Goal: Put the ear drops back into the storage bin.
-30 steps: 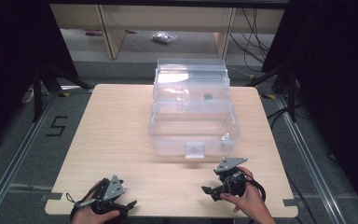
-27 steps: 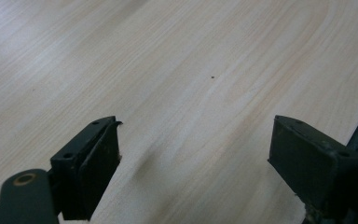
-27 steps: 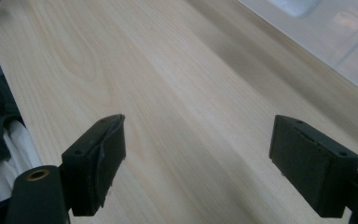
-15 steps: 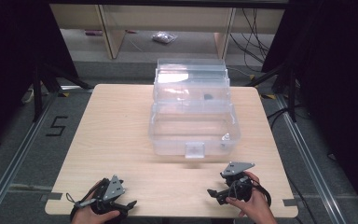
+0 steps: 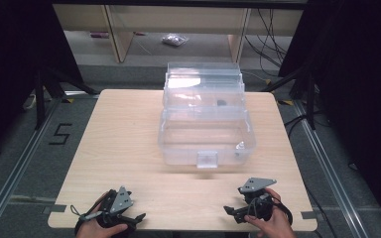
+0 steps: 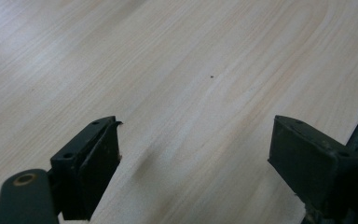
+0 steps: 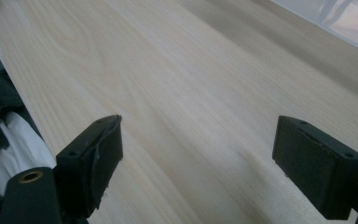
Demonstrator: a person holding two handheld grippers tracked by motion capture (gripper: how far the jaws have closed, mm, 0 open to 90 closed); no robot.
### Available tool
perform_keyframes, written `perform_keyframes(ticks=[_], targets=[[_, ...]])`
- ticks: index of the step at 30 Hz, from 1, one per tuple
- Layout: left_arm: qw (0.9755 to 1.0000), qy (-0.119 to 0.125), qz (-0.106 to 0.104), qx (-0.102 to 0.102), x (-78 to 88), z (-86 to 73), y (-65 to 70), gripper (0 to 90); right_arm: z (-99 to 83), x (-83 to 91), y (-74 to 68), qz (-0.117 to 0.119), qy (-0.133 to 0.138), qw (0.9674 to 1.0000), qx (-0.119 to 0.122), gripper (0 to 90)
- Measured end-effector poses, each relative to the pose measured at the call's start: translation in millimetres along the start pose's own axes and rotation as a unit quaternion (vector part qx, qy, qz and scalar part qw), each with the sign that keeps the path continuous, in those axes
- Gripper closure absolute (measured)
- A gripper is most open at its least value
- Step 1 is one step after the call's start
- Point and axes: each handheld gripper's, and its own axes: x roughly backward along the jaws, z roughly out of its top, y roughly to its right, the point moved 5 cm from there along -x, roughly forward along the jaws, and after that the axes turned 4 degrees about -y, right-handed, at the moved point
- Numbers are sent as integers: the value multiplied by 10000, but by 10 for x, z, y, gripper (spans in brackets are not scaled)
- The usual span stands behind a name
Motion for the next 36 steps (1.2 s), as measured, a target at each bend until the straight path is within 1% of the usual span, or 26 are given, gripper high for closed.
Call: perform_keyframes(ticks=[1,3,4,5,6,9,10,11,12,13,14,15,17,19,20,21,23,24,25,26,27,28,29,32,35,36], targets=[[10000,-9,-4,-12,1,-2,-1,156,-13,15,-3,-36,-90,9999,-44,169],[10000,-17,-5,-15,0,-3,-1,156,-25,13,-24,7,-78,9999,-72,168],[10000,-5,-1,-16,1,0,-2,156,-26,2,-12,-60,-7,10000,-29,168],[10000,5,-4,3,-1,0,0,156,-35,14,-5,-88,-46,9999,50,168],[10000,-1,1,-15,0,-1,1,156,-37,13,-9,-84,-27,9999,52,167],[10000,21,-11,-12,-3,-1,1,156,-54,17,-49,-46,-8,9999,-94,167],[10000,-7,-28,-10,1,0,0,156,-61,22,-30,-80,-60,9999,52,167],[10000,-12,-1,-14,2,-1,0,156,-64,21,-40,-56,-73,10000,15,167],[10000,-16,-7,-28,1,-2,1,156,-72,29,-42,-109,-84,9999,-21,167],[10000,-19,-6,-27,0,-2,1,156,-70,11,-39,-147,33,9999,73,166],[10000,0,-1,-15,-2,-1,1,156,-79,21,-62,-104,-32,9999,-36,166],[10000,30,0,-7,-3,1,1,156,-89,33,-64,-118,-145,9998,-11,166],[10000,-11,-4,-16,3,-1,0,156,-85,-2,-67,-102,1,9998,161,166],[10000,0,-11,-17,-1,-1,1,156,-92,6,-83,-162,-2,9998,127,166],[10000,17,0,-12,-4,0,1,156,-110,29,-93,-145,-161,9997,71,166],[10000,22,-4,-22,-4,1,2,156,-104,15,-100,-157,-11,9998,106,166],[10000,-9,-6,-27,0,0,3,156,-105,35,-92,-69,-41,9997,229,166],[10000,-10,-7,-24,0,1,2,156,-111,33,-94,-153,4,9998,144,165],[10000,1,-6,-12,-2,2,3,156,-121,43,-99,-201,-53,9998,-8,166],[10000,-1,-4,-14,-1,2,3,156,-120,45,-111,-164,-53,9998,-70,166],[10000,-6,5,-40,1,3,1,156,-113,37,-89,-165,-2,9998,90,166],[9999,-5,6,-101,3,5,-4,156,-113,39,-77,-160,-26,9998,107,165],[10000,-2,3,-99,2,6,-4,156,-118,54,-76,-168,-106,9998,86,166],[10000,-6,5,-95,2,6,-5,156,-115,50,-69,-170,-50,9998,103,166],[10000,6,-9,-11,-3,3,3,156,-117,49,-63,-176,-59,9998,75,166],[10000,7,3,-16,-3,3,1,156,-115,39,-60,-205,0,9998,59,166]])
